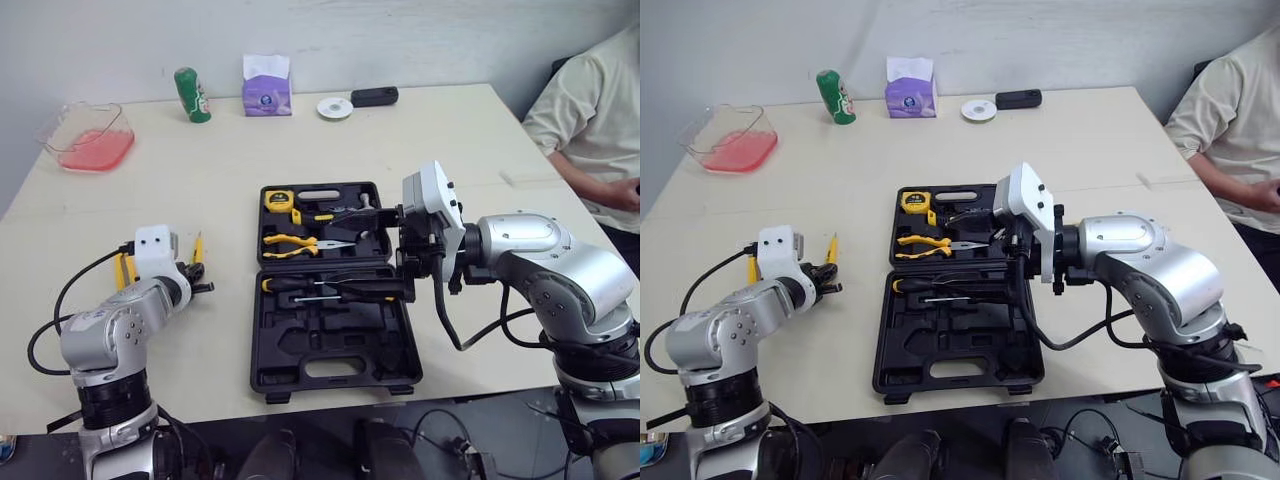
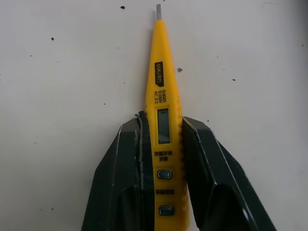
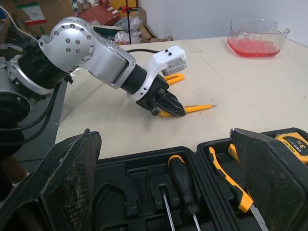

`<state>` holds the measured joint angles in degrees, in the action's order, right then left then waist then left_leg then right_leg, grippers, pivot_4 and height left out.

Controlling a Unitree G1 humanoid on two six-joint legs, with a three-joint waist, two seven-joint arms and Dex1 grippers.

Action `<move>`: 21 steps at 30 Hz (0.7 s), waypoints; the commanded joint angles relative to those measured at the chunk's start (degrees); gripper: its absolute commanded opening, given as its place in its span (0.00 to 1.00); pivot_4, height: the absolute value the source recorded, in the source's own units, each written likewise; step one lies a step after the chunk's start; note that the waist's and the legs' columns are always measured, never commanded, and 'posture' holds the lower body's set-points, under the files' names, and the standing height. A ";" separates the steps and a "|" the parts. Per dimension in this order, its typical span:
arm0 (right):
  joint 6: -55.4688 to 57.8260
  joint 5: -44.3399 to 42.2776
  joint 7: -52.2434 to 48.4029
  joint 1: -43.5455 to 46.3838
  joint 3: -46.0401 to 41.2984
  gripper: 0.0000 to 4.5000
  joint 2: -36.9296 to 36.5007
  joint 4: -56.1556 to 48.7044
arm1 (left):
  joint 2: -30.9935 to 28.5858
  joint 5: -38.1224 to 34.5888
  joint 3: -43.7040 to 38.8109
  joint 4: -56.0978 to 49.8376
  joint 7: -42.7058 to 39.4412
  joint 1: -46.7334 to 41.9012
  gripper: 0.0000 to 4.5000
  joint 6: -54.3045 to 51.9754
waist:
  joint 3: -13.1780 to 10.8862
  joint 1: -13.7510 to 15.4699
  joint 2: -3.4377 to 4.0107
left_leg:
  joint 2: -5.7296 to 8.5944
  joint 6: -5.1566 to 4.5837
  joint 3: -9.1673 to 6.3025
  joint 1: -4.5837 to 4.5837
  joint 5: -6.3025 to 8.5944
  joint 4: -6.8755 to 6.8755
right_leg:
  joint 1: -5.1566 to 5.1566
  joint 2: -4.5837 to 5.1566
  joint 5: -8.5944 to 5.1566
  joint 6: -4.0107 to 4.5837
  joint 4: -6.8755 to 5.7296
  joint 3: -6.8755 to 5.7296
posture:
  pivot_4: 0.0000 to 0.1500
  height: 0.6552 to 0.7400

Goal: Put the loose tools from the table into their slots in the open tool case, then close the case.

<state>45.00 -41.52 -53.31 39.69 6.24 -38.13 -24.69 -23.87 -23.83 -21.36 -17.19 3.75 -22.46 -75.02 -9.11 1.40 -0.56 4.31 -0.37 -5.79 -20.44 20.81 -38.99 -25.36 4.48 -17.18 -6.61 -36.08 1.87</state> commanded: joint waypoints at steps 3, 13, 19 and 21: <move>0.62 -1.48 0.25 -3.87 -4.53 1.00 -3.42 -3.90 | -22.23 0.54 7.07 -1.98 -27.92 2.39 0.12 19.85 | -0.24 -0.31 -0.36 | -0.10 0.12 -0.06 -0.13 -0.01 0.07 | -0.18 -0.06 0.00 0.08 0.00 -0.01 | 1.00 1.00; 3.76 -5.86 2.19 -15.84 -10.53 1.00 -8.77 -11.75 | -36.13 -7.05 27.10 -10.51 -65.44 -7.98 0.12 28.81 | -0.49 -0.15 0.08 | 0.01 -0.11 -0.17 -0.55 0.06 -0.07 | -0.19 0.10 0.10 0.03 0.38 -0.14 | 1.00 1.00; 4.81 -7.46 4.11 -19.27 -11.81 1.00 -10.07 -14.82 | -35.40 0.60 38.42 -8.92 -69.11 -14.26 0.12 30.89 | -0.61 -0.51 0.24 | -0.05 -0.10 -0.08 -0.47 0.04 -0.08 | -0.23 -0.02 0.10 0.03 0.19 -0.05 | 1.00 1.00; 5.28 -7.76 5.12 -20.28 -12.03 1.00 -10.13 -15.95 | -35.05 3.62 41.98 -8.61 -69.41 -15.95 0.12 30.42 | -0.62 -0.36 0.23 | -0.05 -0.11 -0.08 -0.49 0.03 -0.08 | -0.23 -0.02 0.10 0.03 0.20 -0.04 | 1.00 1.00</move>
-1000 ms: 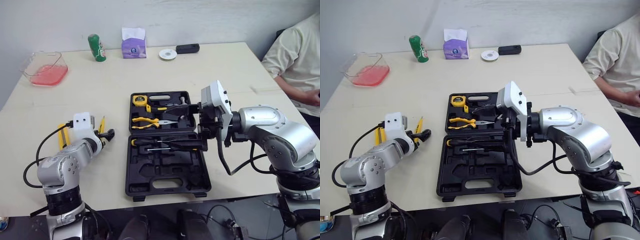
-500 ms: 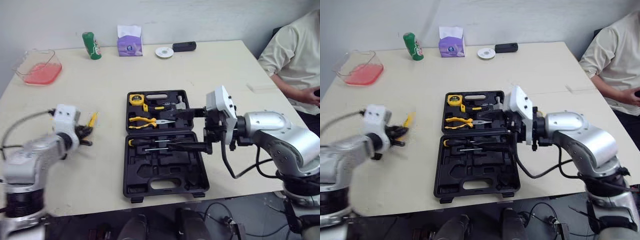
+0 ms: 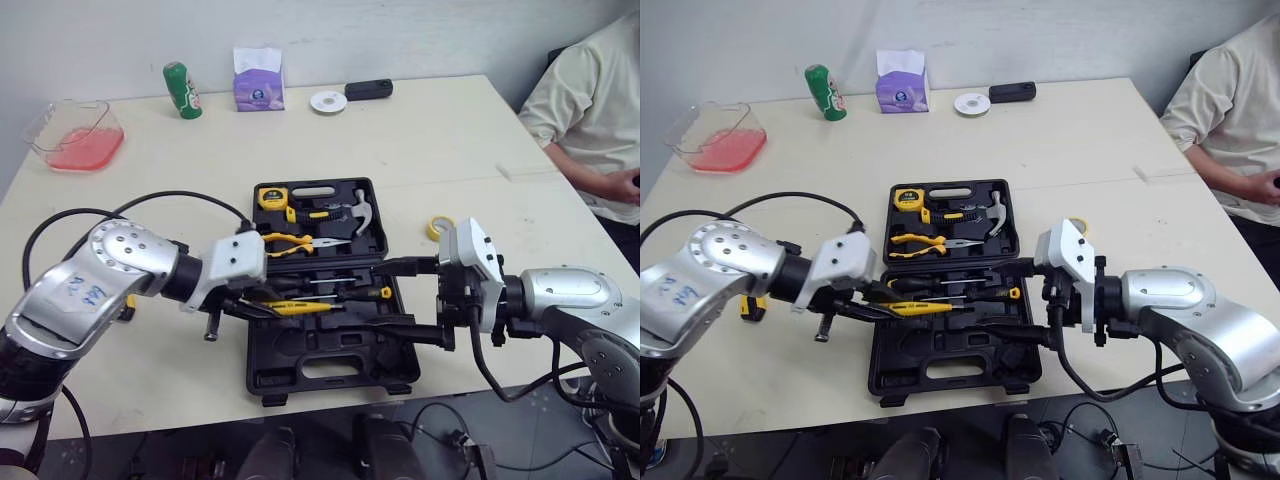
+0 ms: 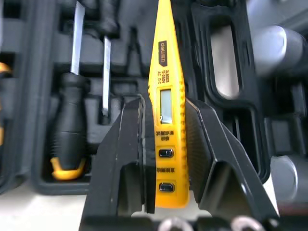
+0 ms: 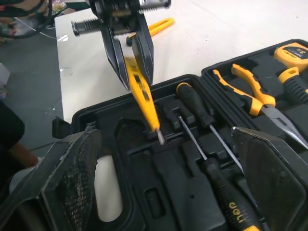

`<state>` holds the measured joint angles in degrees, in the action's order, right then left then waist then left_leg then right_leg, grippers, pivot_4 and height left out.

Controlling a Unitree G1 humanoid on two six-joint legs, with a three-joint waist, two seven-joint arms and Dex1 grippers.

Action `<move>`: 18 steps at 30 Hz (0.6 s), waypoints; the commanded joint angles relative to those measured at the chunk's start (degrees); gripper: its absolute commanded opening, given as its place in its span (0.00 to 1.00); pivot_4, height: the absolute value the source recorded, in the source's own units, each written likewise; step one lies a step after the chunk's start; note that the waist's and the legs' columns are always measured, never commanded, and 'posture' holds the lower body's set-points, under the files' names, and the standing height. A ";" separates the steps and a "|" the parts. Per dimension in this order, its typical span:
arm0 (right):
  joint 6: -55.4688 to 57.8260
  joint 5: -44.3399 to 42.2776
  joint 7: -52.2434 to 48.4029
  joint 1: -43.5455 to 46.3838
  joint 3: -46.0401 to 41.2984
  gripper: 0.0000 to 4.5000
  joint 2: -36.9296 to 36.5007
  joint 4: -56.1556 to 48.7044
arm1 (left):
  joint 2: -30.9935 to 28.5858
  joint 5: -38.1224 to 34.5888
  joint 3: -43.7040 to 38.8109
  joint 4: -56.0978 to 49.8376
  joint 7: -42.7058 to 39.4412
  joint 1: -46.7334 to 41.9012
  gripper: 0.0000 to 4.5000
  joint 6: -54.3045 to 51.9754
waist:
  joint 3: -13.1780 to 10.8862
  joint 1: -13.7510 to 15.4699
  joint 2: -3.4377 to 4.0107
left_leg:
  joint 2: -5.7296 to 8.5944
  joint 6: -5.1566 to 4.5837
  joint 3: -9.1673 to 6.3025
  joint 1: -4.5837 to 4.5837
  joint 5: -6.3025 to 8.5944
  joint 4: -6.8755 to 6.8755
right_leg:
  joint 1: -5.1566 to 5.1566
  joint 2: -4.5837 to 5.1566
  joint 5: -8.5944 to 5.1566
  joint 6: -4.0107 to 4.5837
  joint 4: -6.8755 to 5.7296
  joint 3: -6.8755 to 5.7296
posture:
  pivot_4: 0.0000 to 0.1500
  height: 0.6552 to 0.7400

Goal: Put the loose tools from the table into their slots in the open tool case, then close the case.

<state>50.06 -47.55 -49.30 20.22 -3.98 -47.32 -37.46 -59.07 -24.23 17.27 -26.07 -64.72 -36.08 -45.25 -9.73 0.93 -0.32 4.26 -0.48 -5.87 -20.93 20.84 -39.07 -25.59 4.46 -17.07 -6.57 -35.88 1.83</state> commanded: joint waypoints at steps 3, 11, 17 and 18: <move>0.47 -1.86 2.38 -2.58 -2.24 1.00 -1.19 -4.45 | 1.97 8.86 7.44 1.63 -0.24 -4.25 0.12 2.10 | -0.03 0.50 -0.04 | 0.04 -0.04 0.00 -0.06 -0.01 -0.05 | 0.00 0.02 0.03 -0.06 0.01 0.00 | 1.00 1.00; -0.39 -1.31 4.06 -4.83 -2.03 1.00 -1.51 -5.33 | 6.52 14.30 10.26 4.34 2.21 -3.87 0.12 0.11 | -0.07 0.57 -0.13 | 0.06 -0.09 -0.02 -0.12 -0.04 -0.14 | 0.00 0.02 0.09 -0.12 -0.01 -0.01 | 1.00 1.00; -1.12 -0.75 4.29 -4.88 -1.59 1.00 -1.60 -4.55 | 9.46 16.43 10.70 4.67 5.92 -2.52 0.12 -3.37 | -0.07 0.61 -0.14 | 0.06 -0.10 -0.01 -0.09 -0.04 -0.16 | 0.01 0.02 0.09 -0.12 -0.01 0.00 | 1.00 1.00; -1.19 -0.70 4.29 -4.89 -1.53 1.00 -1.60 -4.46 | 9.70 16.79 10.49 4.65 6.46 -2.44 0.12 -3.47 | -0.07 0.65 -0.14 | 0.06 -0.10 -0.02 -0.10 -0.04 -0.17 | 0.01 0.02 0.09 -0.12 -0.02 0.00 | 1.00 1.00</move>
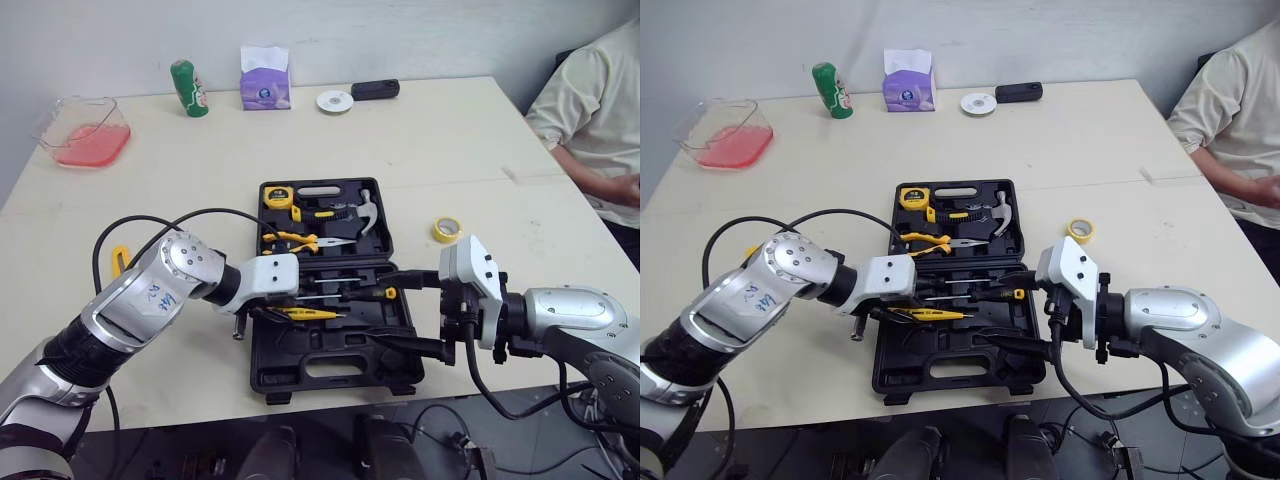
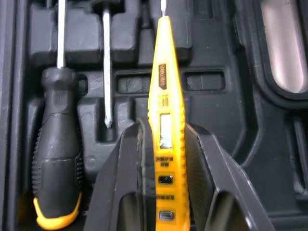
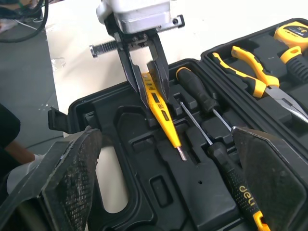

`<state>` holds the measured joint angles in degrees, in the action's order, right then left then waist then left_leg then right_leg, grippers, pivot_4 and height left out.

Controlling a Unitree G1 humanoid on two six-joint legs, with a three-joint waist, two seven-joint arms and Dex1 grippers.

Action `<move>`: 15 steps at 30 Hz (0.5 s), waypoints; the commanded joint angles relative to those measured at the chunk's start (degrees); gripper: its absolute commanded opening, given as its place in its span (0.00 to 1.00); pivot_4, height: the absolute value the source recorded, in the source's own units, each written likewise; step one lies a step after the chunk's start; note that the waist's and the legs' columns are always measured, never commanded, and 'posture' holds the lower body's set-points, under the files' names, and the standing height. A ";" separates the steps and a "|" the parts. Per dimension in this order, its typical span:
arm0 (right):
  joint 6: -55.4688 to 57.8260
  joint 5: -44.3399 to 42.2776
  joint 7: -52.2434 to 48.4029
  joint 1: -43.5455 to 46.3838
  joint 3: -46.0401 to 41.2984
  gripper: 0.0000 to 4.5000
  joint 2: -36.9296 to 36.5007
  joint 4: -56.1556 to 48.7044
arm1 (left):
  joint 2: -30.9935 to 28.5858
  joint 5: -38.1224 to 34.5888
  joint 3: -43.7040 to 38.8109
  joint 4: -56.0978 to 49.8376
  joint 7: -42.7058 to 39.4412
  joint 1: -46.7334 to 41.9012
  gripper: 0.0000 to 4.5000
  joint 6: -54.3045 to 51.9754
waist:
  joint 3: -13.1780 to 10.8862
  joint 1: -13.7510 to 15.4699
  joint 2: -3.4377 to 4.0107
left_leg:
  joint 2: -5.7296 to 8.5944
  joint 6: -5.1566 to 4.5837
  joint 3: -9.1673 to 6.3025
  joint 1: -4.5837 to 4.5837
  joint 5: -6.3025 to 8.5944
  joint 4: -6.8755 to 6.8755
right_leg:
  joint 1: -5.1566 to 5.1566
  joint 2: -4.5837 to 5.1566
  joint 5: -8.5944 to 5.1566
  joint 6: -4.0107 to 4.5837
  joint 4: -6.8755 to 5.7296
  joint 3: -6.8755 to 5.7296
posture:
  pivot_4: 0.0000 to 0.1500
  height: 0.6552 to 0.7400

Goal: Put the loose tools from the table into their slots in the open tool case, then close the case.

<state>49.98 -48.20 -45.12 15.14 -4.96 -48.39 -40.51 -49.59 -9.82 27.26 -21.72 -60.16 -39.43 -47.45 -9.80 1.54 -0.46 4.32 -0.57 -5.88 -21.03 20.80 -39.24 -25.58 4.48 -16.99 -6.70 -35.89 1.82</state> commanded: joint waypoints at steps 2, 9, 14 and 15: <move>-1.20 0.01 0.11 0.13 -0.51 1.00 -0.51 -1.34 | 0.19 2.84 0.30 0.01 2.16 1.31 0.12 -0.66 | 0.00 0.03 -0.01 | 0.00 0.00 0.00 0.01 0.00 -0.01 | 0.01 0.00 0.00 0.00 0.00 0.00 | 1.00 1.00; -1.40 0.43 0.04 0.14 -0.12 1.00 -0.15 -0.89 | 1.49 2.08 -0.59 -1.18 2.80 1.89 0.12 -1.03 | 0.01 0.09 -0.01 | 0.01 0.01 0.01 0.06 -0.01 -0.02 | 0.03 0.01 0.00 0.00 -0.04 0.01 | 1.00 1.00; -1.44 0.39 -0.21 0.10 0.21 1.00 -0.22 -0.76 | 2.00 0.45 -2.17 -2.99 2.07 1.27 0.43 -3.48 | 0.01 0.06 -0.01 | 0.01 0.01 0.01 0.05 -0.01 -0.04 | 0.03 0.01 0.00 0.00 -0.05 0.00 | 1.00 1.00; -1.47 0.41 -0.25 0.07 0.24 1.00 -0.25 -0.75 | 2.27 -0.07 -2.92 -3.22 1.97 1.29 0.53 -3.37 | 0.01 0.03 -0.01 | 0.01 0.01 0.01 0.05 -0.01 -0.04 | 0.03 0.01 0.00 0.00 -0.05 0.00 | 1.00 1.00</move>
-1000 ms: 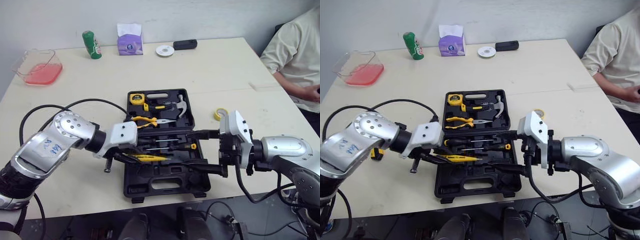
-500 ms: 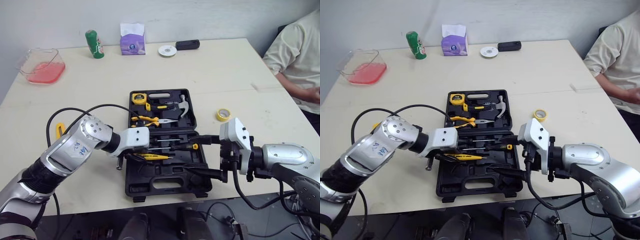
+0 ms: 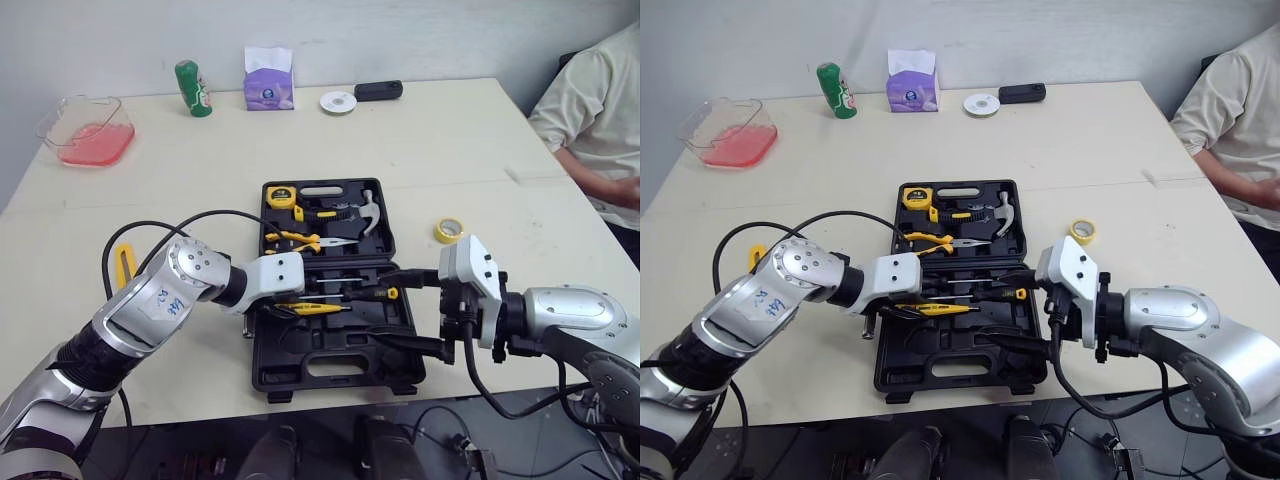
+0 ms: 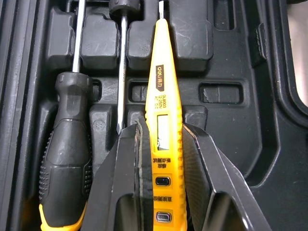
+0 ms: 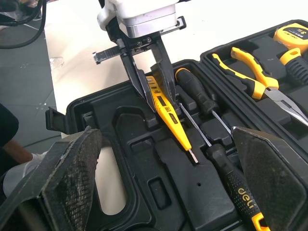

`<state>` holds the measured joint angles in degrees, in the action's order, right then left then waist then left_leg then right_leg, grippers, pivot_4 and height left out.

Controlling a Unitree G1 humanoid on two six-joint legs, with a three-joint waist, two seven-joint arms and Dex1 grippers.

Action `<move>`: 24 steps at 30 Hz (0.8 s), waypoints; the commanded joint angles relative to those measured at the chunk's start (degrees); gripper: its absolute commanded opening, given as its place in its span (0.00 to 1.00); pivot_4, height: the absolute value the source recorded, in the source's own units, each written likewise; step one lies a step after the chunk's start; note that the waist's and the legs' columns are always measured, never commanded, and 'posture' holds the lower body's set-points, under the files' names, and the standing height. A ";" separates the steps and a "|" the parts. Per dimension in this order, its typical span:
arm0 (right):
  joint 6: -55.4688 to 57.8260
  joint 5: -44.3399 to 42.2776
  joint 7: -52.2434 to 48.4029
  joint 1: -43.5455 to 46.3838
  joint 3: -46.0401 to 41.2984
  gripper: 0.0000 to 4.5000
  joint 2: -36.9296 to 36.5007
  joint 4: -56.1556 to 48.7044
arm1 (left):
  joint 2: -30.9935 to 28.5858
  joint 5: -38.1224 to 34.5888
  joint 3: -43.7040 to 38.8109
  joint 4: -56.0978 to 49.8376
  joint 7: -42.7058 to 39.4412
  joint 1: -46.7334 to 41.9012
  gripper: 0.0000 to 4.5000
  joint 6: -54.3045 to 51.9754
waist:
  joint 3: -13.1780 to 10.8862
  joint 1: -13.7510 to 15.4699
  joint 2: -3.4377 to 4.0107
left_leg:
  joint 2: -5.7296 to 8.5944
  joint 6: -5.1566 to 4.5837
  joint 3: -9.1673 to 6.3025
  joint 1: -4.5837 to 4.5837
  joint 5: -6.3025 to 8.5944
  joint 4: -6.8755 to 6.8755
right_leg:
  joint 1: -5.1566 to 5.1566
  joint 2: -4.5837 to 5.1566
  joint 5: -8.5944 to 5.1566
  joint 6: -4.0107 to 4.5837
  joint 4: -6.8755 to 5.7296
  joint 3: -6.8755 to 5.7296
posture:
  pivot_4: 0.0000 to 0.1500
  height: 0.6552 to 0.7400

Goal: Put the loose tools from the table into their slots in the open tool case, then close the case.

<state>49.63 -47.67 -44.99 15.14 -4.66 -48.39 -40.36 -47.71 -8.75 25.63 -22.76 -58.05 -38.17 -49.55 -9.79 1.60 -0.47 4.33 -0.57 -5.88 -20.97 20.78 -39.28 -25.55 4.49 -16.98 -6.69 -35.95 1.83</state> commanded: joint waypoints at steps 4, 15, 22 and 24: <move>-1.04 -0.41 -0.33 -0.48 -0.44 1.00 -0.41 -1.14 | 0.27 -7.22 -7.12 -3.26 -2.97 1.29 0.96 -2.63 | 0.00 -0.06 0.00 | -0.01 0.00 -0.01 -0.04 0.00 0.00 | -0.01 0.00 0.00 0.00 -0.04 -0.01 | 1.00 1.00; -2.03 1.06 -0.50 0.46 1.71 1.00 0.49 0.04 | 7.80 -9.85 -15.64 13.24 -11.10 12.52 0.68 34.33 | 0.01 -0.08 0.03 | -0.02 0.02 0.02 0.01 -0.01 -0.02 | -0.01 0.01 0.02 0.03 0.04 -0.06 | 1.00 1.00; -2.72 2.40 -0.99 1.14 3.48 1.00 0.93 0.45 | 10.40 -6.83 -14.07 18.81 -10.89 14.06 0.01 41.78 | 0.01 -0.04 0.02 | 0.00 0.01 0.01 -0.01 -0.01 -0.04 | -0.01 0.02 0.02 0.02 0.03 -0.06 | 1.00 1.00; -2.89 2.49 -1.05 1.09 3.62 1.00 0.86 0.44 | 11.00 -6.38 -13.93 19.39 -10.81 14.16 0.01 42.38 | 0.01 -0.09 0.03 | 0.00 0.01 0.01 -0.01 -0.01 -0.06 | -0.01 0.02 0.02 0.02 0.02 -0.06 | 1.00 1.00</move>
<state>47.73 -45.14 -45.60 15.58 -0.32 -47.48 -38.90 -36.79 -15.32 11.89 -3.48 -68.90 -24.09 -8.51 -9.77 1.51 -0.45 4.34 -0.55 -5.86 -20.98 20.78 -39.33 -25.56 4.51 -16.96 -6.67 -35.94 1.77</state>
